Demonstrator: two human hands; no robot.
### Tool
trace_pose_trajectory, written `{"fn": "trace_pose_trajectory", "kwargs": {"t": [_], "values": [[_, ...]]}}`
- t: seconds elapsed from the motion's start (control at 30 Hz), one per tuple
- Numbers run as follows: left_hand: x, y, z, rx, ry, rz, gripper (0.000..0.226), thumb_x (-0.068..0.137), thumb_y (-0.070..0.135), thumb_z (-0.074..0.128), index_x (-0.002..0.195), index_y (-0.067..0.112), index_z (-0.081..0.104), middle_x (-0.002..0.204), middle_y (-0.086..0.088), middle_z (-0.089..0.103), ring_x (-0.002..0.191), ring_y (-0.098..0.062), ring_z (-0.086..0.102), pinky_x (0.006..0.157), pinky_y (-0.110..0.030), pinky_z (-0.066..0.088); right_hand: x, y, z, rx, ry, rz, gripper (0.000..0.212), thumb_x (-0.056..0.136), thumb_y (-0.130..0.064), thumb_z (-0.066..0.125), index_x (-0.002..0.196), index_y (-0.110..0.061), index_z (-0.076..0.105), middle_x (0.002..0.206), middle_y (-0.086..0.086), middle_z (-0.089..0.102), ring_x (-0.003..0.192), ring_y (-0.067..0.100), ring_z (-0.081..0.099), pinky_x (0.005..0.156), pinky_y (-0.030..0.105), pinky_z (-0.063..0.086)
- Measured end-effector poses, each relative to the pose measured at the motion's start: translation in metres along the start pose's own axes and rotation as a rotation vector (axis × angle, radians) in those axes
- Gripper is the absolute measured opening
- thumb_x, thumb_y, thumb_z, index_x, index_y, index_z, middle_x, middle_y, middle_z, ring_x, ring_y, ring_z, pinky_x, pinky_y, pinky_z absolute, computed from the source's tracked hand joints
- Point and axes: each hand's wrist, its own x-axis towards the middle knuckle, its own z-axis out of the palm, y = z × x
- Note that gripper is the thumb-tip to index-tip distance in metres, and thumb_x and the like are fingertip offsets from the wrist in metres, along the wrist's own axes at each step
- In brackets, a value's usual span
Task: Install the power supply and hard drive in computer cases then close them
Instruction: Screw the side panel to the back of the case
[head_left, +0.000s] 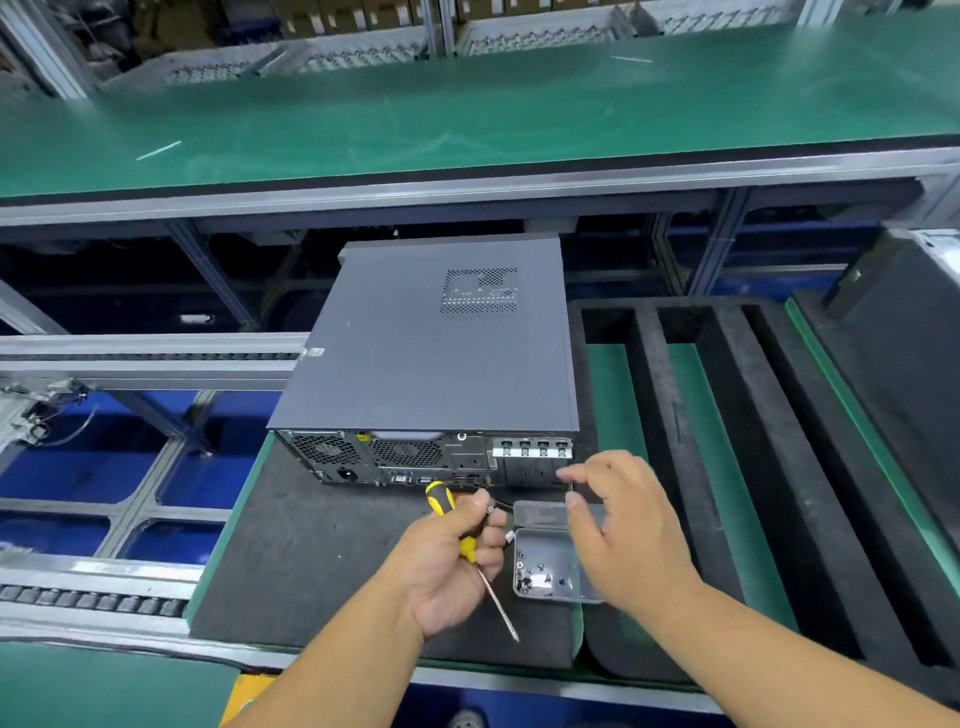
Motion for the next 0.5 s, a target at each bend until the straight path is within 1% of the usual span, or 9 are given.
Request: {"fn": "trace_pose_trajectory", "kwargs": {"t": [0.07,0.13,0.2,0.23,0.3,0.37,0.4,0.43,0.5], "values": [[-0.001,0.008,-0.011,-0.010,-0.036,-0.003,0.011,0.082,0.011,0.072,0.083,0.011,0.061,0.074,-0.009,0.058,0.053,-0.011,0.048,0.041,-0.018,0.036,-0.004,0.006,0.004,-0.158,-0.158,0.016,0.024,0.097,-0.038,0.057,0.116,-0.031,0.069,0.110,-0.016,0.060,0.108,0.009,0.053,0.098,0.035,0.045],[-0.001,0.018,-0.023,0.002,-0.033,-0.007,0.013,0.081,0.009,0.073,0.081,0.012,0.060,0.074,-0.009,0.057,0.054,-0.011,0.047,0.042,-0.018,0.035,-0.017,0.011,0.014,-0.255,-0.269,-0.014,0.024,0.090,-0.049,0.056,0.103,-0.033,0.068,0.101,-0.018,0.058,0.099,0.009,0.053,0.092,0.038,0.046],[0.000,0.028,-0.037,0.027,-0.005,-0.010,0.015,0.081,0.007,0.072,0.081,0.013,0.059,0.074,-0.010,0.056,0.054,-0.012,0.046,0.042,-0.018,0.033,-0.035,0.015,0.028,-0.316,-0.332,-0.029,0.026,0.081,-0.053,0.055,0.092,-0.031,0.061,0.103,-0.014,0.051,0.101,0.015,0.050,0.086,0.036,0.042],[0.000,0.034,-0.042,0.044,0.004,-0.015,0.014,0.082,0.007,0.071,0.083,0.012,0.059,0.074,-0.010,0.055,0.055,-0.012,0.045,0.042,-0.019,0.032,-0.043,0.017,0.036,-0.342,-0.384,-0.009,0.026,0.080,-0.053,0.054,0.092,-0.031,0.055,0.113,-0.010,0.047,0.111,0.018,0.047,0.089,0.036,0.038],[0.001,0.043,-0.050,0.074,0.000,-0.032,0.008,0.085,0.006,0.067,0.090,0.009,0.061,0.074,-0.011,0.054,0.056,-0.013,0.044,0.043,-0.019,0.031,-0.053,0.021,0.049,-0.369,-0.484,0.035,0.022,0.086,-0.049,0.050,0.097,-0.032,0.042,0.141,-0.001,0.034,0.135,0.024,0.031,0.100,0.039,0.034],[0.005,0.049,-0.054,0.098,-0.035,-0.066,0.013,0.086,0.004,0.064,0.098,0.002,0.067,0.075,-0.012,0.055,0.057,-0.014,0.044,0.045,-0.020,0.032,-0.052,0.026,0.053,-0.396,-0.562,0.040,0.018,0.092,-0.045,0.048,0.100,-0.035,0.035,0.163,0.000,0.013,0.145,0.027,0.017,0.105,0.045,0.032],[0.007,0.050,-0.054,0.115,-0.056,-0.084,0.014,0.086,0.004,0.064,0.098,0.000,0.069,0.075,-0.012,0.055,0.058,-0.014,0.045,0.045,-0.020,0.033,-0.049,0.026,0.051,-0.428,-0.599,0.027,0.019,0.094,-0.046,0.048,0.101,-0.035,0.035,0.167,-0.001,0.007,0.144,0.028,0.016,0.104,0.047,0.032],[0.009,0.051,-0.053,0.131,-0.081,-0.102,0.014,0.086,0.005,0.064,0.096,-0.001,0.071,0.076,-0.012,0.055,0.058,-0.014,0.045,0.045,-0.021,0.035,-0.044,0.025,0.047,-0.460,-0.622,0.014,0.022,0.094,-0.050,0.050,0.100,-0.036,0.035,0.167,-0.003,0.008,0.142,0.028,0.020,0.102,0.048,0.032],[0.013,0.051,-0.050,0.141,-0.130,-0.147,0.012,0.086,0.007,0.064,0.093,-0.001,0.070,0.078,-0.012,0.055,0.059,-0.015,0.047,0.045,-0.022,0.038,-0.037,0.023,0.037,-0.499,-0.599,0.055,0.031,0.087,-0.059,0.055,0.094,-0.037,0.035,0.153,-0.009,0.030,0.131,0.024,0.035,0.095,0.043,0.034]]}}
